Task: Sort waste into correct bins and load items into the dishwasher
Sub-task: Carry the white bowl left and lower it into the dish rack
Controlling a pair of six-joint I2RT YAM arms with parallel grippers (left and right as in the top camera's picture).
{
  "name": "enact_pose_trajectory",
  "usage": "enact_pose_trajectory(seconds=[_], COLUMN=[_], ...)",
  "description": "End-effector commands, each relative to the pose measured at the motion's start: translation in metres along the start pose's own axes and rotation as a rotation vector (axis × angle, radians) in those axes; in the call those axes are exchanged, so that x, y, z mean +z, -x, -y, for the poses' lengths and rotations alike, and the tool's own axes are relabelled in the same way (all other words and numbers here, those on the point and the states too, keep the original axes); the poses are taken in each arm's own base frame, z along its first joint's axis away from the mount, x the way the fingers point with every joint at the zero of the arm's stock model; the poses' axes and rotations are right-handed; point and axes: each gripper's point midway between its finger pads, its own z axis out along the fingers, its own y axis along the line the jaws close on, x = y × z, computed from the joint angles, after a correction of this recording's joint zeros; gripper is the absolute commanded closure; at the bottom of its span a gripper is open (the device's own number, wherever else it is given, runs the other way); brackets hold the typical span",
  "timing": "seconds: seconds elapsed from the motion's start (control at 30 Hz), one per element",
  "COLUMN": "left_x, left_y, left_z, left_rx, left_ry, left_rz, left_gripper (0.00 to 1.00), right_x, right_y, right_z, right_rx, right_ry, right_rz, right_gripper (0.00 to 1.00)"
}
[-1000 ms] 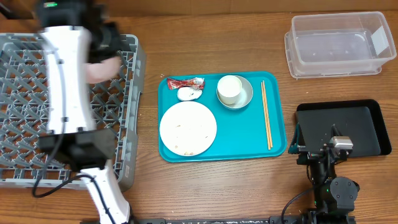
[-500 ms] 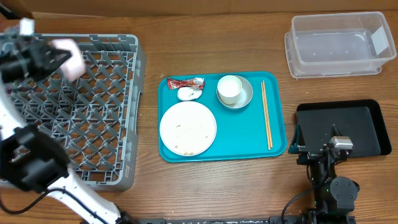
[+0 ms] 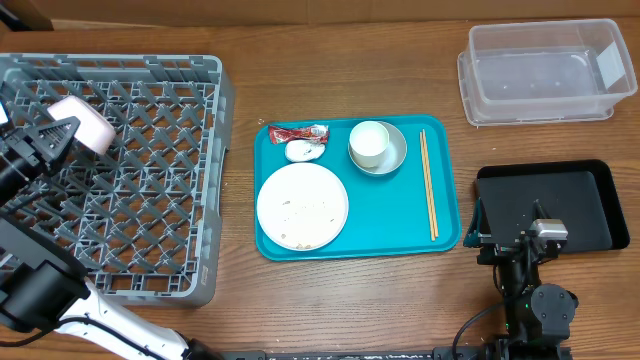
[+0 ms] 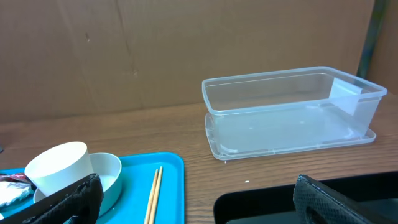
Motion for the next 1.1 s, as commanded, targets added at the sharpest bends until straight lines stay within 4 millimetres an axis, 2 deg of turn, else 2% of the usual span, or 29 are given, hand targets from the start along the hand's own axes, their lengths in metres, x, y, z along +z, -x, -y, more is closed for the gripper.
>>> enact_pose_trajectory(seconds=[0.0,0.23,0.33,0.43,0.7,0.87,1.07], left_x=[0.016,0.033,0.036,0.036,0.026,0.023,0.019], left_y=[0.001,0.001,-0.002,-0.004,-0.002,-0.014,-0.021], left_z=[0.02,0.022,0.011,-0.004,-0.012,-0.036,-0.047], left_rx=[0.029,0.099,0.106,0.078,0.042,-0.013,-0.054], left_ry=[-0.086,-0.098,-0.038,0.05,0.097,0.219,0.247], left_rz=[-0.012,-0.046,-0.067,-0.085,-0.072,-0.105,-0.105], left_gripper=[0.96,0.96,0.96,0.96,0.96,0.96,0.94], right_x=[0.0,0.0,0.0,0.0,0.0,0.0,0.0], right_y=[-0.001,-0.001,-0.001,-0.001,-0.001,-0.001,-0.001], right_z=[0.002,0.002,0.002,0.002,0.002,0.002,0.002], right_rx=[-0.003,-0.003,-0.003,-0.003,-0.003,-0.003,-0.003], right_ry=[-0.011,-0.011,-0.011,-0.011,-0.011,-0.011,-0.011], right_rz=[0.009,0.008,0.009,0.009,0.009,0.009,0.009], right_gripper=[0.0,0.0,0.0,0.0,0.0,0.0,0.0])
